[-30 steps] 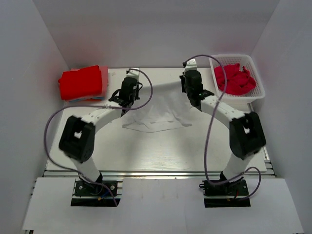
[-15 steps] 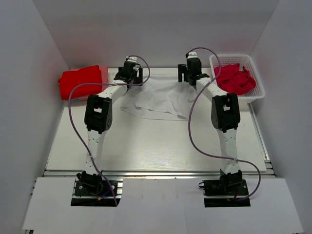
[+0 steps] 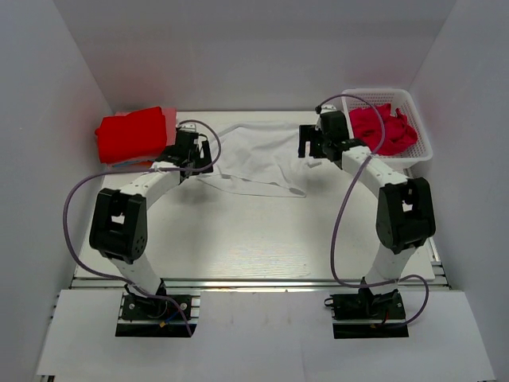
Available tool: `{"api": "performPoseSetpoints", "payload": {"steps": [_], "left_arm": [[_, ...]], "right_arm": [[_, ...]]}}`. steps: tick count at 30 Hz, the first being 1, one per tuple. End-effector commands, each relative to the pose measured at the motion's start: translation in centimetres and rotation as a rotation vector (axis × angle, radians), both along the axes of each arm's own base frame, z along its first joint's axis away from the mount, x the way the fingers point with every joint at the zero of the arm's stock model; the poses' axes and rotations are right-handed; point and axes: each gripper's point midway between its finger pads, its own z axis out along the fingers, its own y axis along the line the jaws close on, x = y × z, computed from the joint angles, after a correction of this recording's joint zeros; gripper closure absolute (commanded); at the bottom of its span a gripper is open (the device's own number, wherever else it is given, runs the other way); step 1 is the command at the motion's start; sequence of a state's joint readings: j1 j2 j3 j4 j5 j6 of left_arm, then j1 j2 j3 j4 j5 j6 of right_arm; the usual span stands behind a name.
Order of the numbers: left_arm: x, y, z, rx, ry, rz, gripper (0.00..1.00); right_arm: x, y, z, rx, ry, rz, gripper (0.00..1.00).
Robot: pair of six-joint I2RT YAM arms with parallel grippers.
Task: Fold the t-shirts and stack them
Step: Flatten out the tshirt
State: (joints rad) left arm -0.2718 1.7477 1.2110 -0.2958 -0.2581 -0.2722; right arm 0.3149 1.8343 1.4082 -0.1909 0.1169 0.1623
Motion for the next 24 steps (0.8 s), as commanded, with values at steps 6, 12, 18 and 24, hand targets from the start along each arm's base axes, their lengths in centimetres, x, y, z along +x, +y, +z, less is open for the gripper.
{"api": "performPoseSetpoints", "payload": {"steps": [6,12,18,24], "left_arm": [[-0.6,2.0,-2.8,-0.059,0.024,0.087,0.02],[-1.8,2.1,-5.1,-0.068,0.091,0.074,0.03],[-2.2,1.6,-4.0,-0.106,0.04,0.048,0.0],[-2.4,1.6,-3.7,-0.106,0.04,0.048,0.0]], "right_arm": [[-5.8,2.8,-4.2,0.116,0.176,0.102,0.18],[-6.7,4.3,-6.2,0.091,0.25,0.133,0.3],[-5.7,5.3,-7.2,0.022,0.247,0.112,0.33],[-6.2,5.4,-9.1,-0.03,0.295,0.077,0.58]]}}
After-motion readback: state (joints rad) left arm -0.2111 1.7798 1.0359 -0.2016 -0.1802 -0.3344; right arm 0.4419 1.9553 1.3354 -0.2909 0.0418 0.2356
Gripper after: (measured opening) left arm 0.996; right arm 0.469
